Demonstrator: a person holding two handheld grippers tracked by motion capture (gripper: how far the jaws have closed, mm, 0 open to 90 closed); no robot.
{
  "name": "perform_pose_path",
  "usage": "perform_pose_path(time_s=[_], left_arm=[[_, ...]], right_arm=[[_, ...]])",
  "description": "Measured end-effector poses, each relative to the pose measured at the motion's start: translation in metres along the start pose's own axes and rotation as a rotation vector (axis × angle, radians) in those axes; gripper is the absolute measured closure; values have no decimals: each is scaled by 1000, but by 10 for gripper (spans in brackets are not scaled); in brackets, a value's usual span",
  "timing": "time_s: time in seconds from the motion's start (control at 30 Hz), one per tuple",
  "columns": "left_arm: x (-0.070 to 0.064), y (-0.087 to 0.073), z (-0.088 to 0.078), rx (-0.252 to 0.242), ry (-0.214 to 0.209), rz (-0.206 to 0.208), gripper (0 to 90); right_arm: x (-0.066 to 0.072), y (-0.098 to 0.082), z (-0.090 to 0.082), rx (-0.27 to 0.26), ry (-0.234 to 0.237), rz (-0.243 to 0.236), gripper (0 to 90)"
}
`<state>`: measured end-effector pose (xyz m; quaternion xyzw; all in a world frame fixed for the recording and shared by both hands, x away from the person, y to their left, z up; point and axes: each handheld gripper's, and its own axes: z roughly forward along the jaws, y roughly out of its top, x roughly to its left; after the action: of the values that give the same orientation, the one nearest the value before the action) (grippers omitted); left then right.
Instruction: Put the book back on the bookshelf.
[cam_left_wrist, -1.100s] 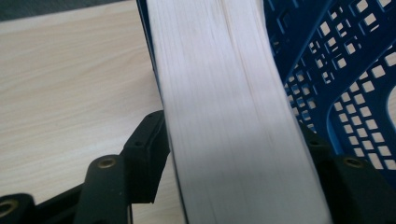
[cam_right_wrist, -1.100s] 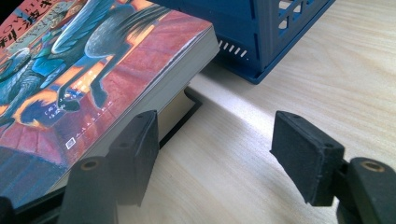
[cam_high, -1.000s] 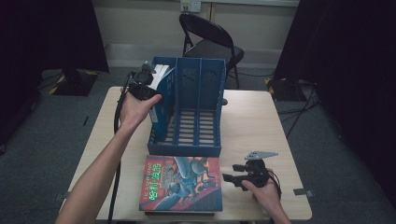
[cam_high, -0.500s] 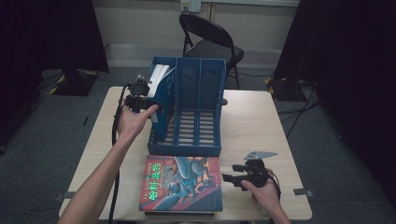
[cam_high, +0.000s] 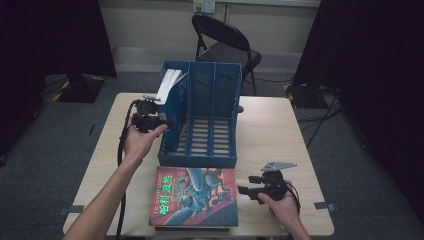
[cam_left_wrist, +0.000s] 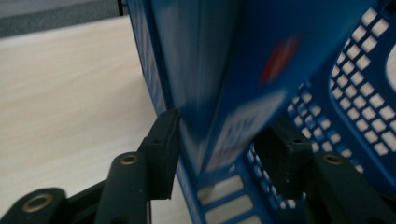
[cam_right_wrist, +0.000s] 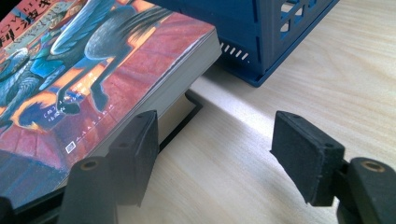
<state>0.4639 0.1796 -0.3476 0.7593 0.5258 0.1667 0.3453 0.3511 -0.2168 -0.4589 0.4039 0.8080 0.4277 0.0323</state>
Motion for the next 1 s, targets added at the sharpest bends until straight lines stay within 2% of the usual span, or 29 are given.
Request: perform_pose_path(time_s=[0.1, 0.13, 0.17, 0.27, 0.3, 0.33, 0.4, 0.43, 0.47, 0.5, 0.57, 0.6, 0.63, 0.7, 0.77, 0.87, 0.9, 0.93, 1.0], left_arm=[[5, -15, -5, -3, -72, -30, 475], [6, -18, -6, -3, -78, -32, 477], [6, -23, -8, -2, -95, -21, 475], [6, -29, -11, -4, -93, -4, 487], [6, -36, -14, -1, -129, 12, 493], [5, -39, -16, -5, -136, 17, 496], [4, -43, -17, -17, -136, 18, 494], [4, -48, -20, -19, -138, 43, 494], [5, -56, -24, -44, -173, 29, 488], [7, -61, -25, -45, -197, 25, 477], [6, -67, -26, -32, -197, 31, 448], [7, -70, -26, -20, -221, 26, 448], [7, -70, -26, -20, -221, 26, 453], [6, -81, -30, -11, -210, 48, 475], [5, -88, -31, -5, -224, 45, 500], [2, -104, -29, 6, -220, 59, 518], [1, -109, -27, 34, -224, 66, 525], [2, -116, -26, 54, -226, 51, 520], [3, -120, -26, 47, -220, 42, 521]], right_arm=[[1, 3, -2, -20, 5, 3, 319], [3, 5, -4, -27, 8, 3, 323], [3, 6, -4, -29, 9, -1, 326], [7, 10, -6, -41, 14, -15, 360], [9, 12, -6, -42, 16, -20, 366], [10, 12, -6, -45, 17, -25, 379], [12, 13, -6, -46, 19, -31, 395], [14, 15, -5, -47, 22, -36, 416], [18, 17, -5, -56, 25, -50, 435], [19, 18, -5, -56, 29, -53, 444], [21, 22, -3, -58, 29, -61, 467], [22, 23, -2, -57, 31, -65, 478], [23, 25, -1, -54, 33, -69, 480], [25, 29, 3, -46, 29, -84, 480], [26, 31, 7, -38, 25, -96, 480], [25, 35, 14, -23, 3, -105, 464], [25, 37, 16, -22, -1, -108, 463], [25, 39, 18, -20, -3, -110, 457], [24, 41, 21, -16, -9, -113, 440]])
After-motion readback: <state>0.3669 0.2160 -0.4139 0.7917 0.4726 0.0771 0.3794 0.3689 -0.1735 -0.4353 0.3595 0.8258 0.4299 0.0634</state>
